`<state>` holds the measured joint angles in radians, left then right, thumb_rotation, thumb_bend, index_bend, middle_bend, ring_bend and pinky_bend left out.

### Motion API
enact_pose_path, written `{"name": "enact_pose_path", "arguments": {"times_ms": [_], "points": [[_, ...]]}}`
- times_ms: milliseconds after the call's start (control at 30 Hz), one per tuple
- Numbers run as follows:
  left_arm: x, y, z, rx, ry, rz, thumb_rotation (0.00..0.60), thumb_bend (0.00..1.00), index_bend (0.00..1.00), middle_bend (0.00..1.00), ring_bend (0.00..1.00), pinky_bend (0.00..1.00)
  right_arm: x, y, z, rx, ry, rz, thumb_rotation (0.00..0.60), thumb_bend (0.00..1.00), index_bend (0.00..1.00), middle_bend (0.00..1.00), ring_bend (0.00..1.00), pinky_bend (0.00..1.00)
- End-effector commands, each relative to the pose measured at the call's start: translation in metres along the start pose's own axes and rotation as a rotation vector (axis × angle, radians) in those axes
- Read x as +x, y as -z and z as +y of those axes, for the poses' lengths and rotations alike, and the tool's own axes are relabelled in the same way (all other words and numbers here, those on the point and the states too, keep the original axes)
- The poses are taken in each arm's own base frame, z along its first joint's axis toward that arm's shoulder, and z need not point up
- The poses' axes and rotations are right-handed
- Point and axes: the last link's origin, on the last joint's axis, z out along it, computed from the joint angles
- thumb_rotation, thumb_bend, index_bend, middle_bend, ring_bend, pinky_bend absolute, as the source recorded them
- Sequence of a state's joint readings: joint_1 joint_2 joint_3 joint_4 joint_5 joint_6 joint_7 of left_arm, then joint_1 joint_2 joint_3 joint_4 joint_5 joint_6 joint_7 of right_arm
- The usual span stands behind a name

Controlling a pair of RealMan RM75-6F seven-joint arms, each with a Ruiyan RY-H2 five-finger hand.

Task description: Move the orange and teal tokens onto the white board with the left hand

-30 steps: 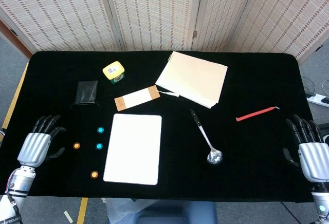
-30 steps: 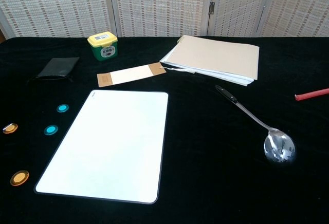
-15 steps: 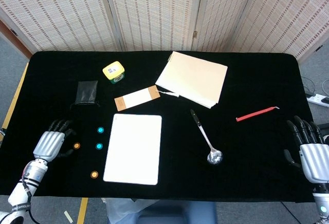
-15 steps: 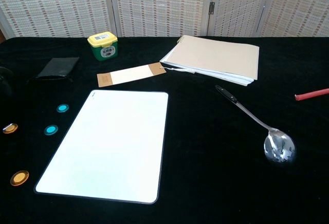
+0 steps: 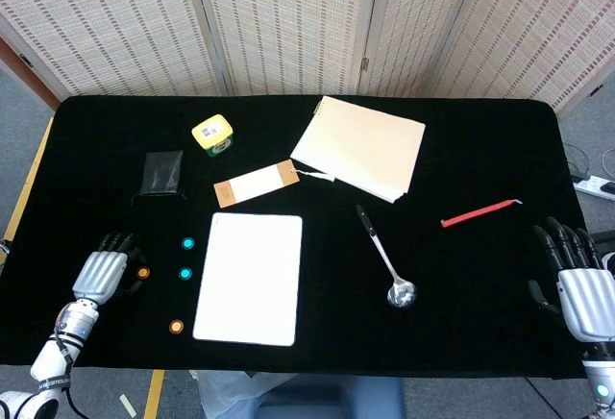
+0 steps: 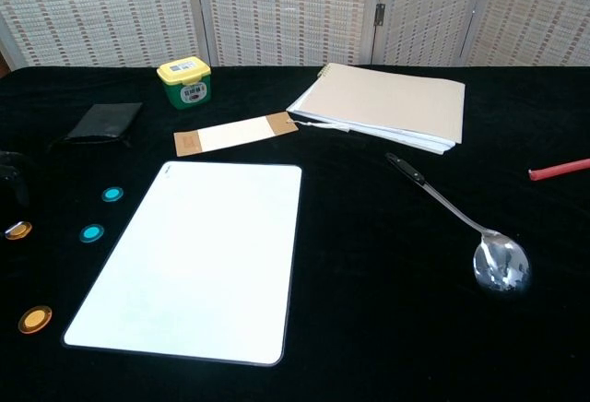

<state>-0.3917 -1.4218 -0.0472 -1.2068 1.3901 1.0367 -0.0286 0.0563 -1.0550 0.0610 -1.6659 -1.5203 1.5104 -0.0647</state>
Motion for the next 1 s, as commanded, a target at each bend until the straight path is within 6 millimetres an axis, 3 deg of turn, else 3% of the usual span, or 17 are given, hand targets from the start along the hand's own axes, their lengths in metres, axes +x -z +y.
{"name": "enact_pose_path", "arguments": {"times_ms": [33, 367, 1000], "points": [[-0.005, -0.004, 0.001, 0.002, 0.003, -0.012, 0.6, 0.37, 0.44, 0.15, 0.08, 0.0, 0.0, 0.0, 0.0, -0.003, 0.0, 0.0, 0.6, 0.43, 0.0, 0.0, 0.0, 0.0], [-0.017, -0.013, -0.001, 0.02, 0.002, -0.043, 0.6, 0.39, 0.45, 0.15, 0.08, 0.0, 0.0, 0.001, 0.001, -0.011, -0.001, 0.001, 0.6, 0.43, 0.0, 0.0, 0.0, 0.0], [-0.022, -0.016, -0.009, 0.043, 0.001, -0.027, 0.6, 0.4, 0.48, 0.16, 0.08, 0.0, 0.002, 0.002, -0.001, -0.015, -0.003, 0.0, 0.6, 0.43, 0.0, 0.0, 0.0, 0.0]]}}
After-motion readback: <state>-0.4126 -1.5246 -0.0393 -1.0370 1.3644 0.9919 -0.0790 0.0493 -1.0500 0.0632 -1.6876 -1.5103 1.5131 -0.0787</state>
